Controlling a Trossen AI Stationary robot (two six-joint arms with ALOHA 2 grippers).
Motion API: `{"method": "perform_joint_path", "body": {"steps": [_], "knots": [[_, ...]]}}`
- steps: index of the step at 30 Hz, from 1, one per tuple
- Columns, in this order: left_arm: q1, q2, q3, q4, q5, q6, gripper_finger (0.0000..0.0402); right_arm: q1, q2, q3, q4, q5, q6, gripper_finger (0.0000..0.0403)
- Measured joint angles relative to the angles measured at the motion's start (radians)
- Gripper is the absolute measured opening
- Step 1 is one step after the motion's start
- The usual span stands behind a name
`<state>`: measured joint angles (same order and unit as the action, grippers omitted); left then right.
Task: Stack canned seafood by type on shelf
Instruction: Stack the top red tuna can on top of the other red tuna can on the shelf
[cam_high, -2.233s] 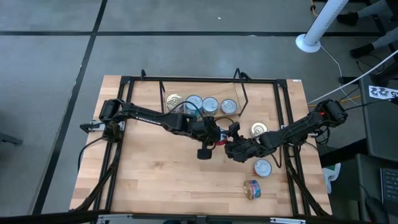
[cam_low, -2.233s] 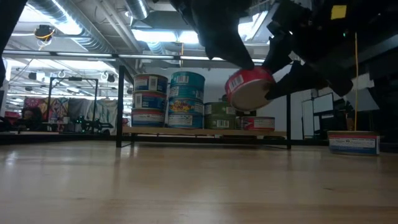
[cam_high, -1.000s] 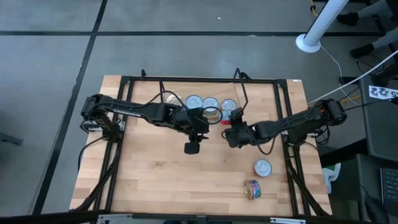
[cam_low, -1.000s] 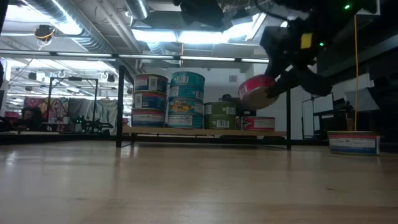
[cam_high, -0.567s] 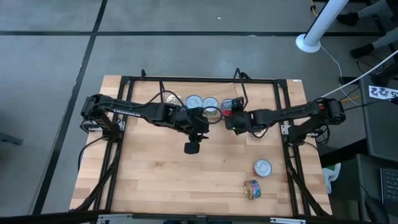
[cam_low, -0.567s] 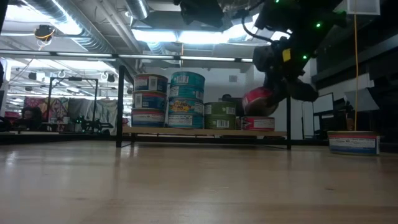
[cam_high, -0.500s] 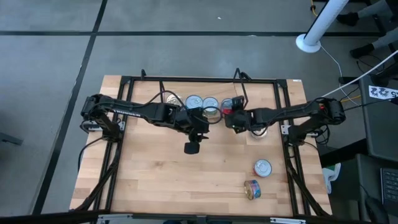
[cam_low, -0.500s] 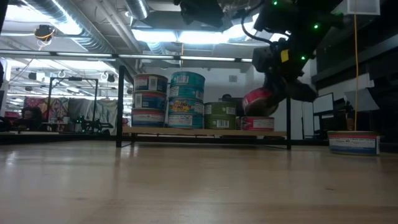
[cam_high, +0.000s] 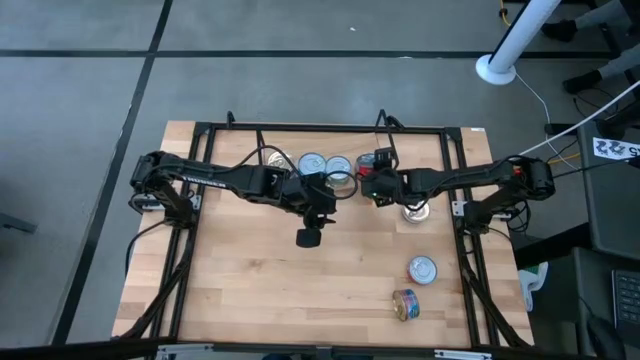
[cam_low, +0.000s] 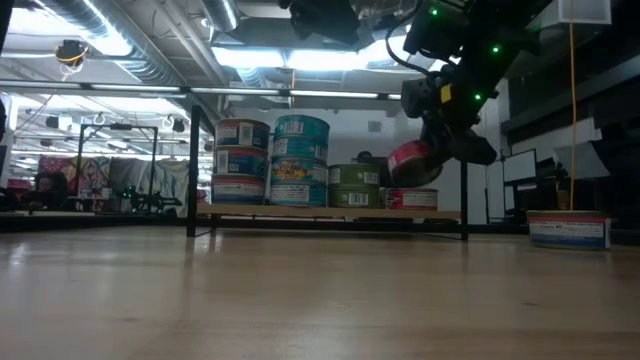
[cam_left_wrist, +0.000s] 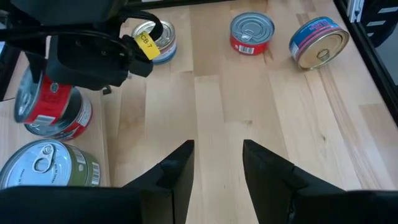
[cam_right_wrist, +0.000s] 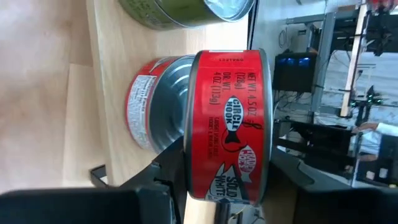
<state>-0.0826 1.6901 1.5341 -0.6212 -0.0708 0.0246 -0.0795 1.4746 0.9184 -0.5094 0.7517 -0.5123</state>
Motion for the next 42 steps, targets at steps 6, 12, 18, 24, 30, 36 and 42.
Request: {"method": "perform_joint_path", "body": {"steps": [6,12,18,24,30,36,42], "knots": [[0.0,0.0,0.0,0.0,0.0,-0.001,0.0131,-0.001,0.0,0.0,0.041,-0.003,-0.036,0.014],[-0.001,0.0,0.0,0.001,0.0,-0.002,0.0131,-0.047,0.0,0.0,0.04,-0.046,-0.053,0.014],[-0.003,0.001,-0.001,0.001,0.0,-0.003,0.0131,-0.105,0.0,0.0,0.044,-0.087,-0.054,0.014],[-0.003,0.001,0.0,0.001,0.0,-0.003,0.0131,-0.127,0.0,0.0,0.051,-0.121,-0.054,0.014],[-0.003,0.001,-0.001,0.001,0.0,-0.003,0.0131,-0.126,0.0,0.001,0.052,-0.137,-0.054,0.0141],[-0.003,0.001,0.0,0.001,0.0,-0.003,0.0131,-0.126,0.0,0.001,0.059,-0.142,-0.045,0.0141],[-0.003,0.001,-0.001,0.001,0.0,-0.003,0.0131,-0.125,0.0,0.001,0.06,-0.148,-0.042,0.0152]]}}
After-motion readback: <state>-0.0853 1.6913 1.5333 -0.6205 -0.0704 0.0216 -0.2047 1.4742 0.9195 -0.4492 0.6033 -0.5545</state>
